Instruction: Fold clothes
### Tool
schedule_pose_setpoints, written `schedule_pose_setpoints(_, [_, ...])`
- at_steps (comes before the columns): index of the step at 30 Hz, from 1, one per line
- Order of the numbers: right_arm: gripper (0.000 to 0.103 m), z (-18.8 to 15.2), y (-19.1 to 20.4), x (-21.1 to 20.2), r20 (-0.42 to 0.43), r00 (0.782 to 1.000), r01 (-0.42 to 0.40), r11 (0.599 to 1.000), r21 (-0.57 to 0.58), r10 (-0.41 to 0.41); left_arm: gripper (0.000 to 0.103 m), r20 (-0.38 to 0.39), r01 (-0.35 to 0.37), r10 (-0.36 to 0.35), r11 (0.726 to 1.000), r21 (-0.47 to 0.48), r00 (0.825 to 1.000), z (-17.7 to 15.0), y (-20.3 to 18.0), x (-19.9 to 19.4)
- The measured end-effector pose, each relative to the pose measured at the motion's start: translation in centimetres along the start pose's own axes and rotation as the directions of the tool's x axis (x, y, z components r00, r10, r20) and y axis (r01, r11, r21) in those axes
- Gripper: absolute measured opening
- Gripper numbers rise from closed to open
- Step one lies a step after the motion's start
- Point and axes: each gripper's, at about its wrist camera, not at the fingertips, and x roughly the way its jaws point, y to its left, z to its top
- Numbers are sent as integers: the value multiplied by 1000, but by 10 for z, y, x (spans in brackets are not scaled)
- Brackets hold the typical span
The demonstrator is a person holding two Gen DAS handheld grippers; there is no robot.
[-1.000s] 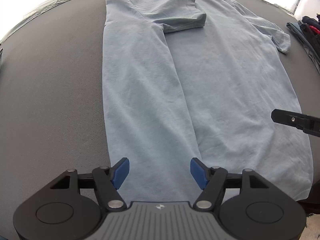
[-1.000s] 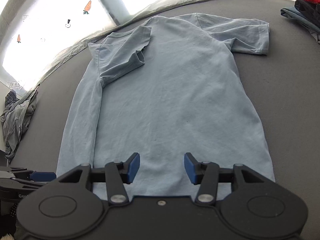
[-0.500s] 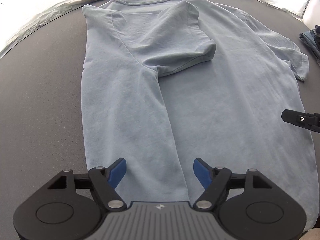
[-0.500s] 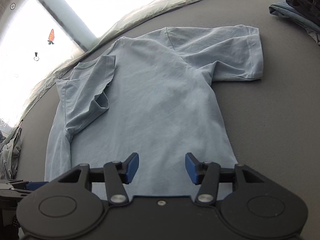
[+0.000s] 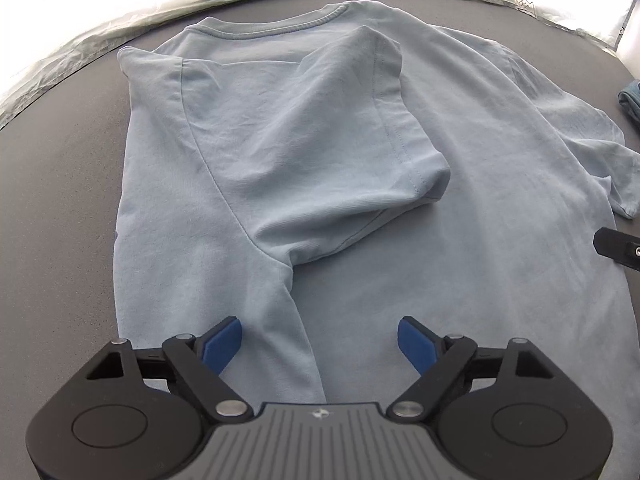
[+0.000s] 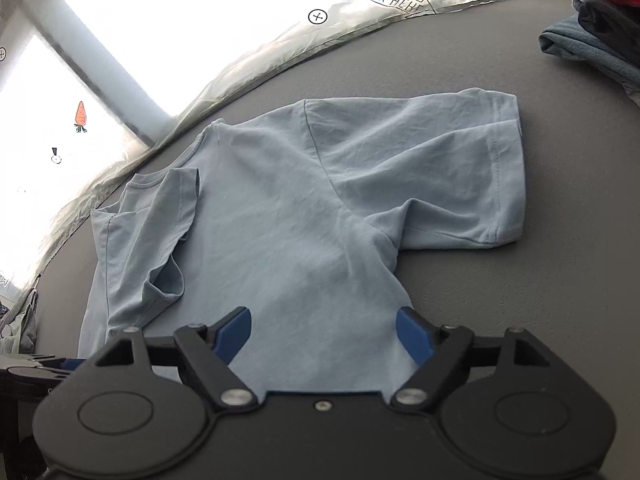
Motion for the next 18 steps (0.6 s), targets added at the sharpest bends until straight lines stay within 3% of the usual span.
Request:
schedule_pose_setpoints(8, [98, 14, -31, -11, 139, 986, 81, 995, 57, -88, 103, -31, 0, 1, 1000, 10, 1000, 6, -7, 12])
schedule_pose_setpoints(12, [99, 20, -46, -11, 161, 974, 154, 986, 58, -162, 103, -50, -1, 1, 1000, -1, 999, 10, -7, 14])
schedule_pose_setpoints(18, [97, 31, -62, -3, 190, 962, 182, 979, 95, -197, 103, -67, -1, 1, 1000, -6, 998, 13, -6, 15])
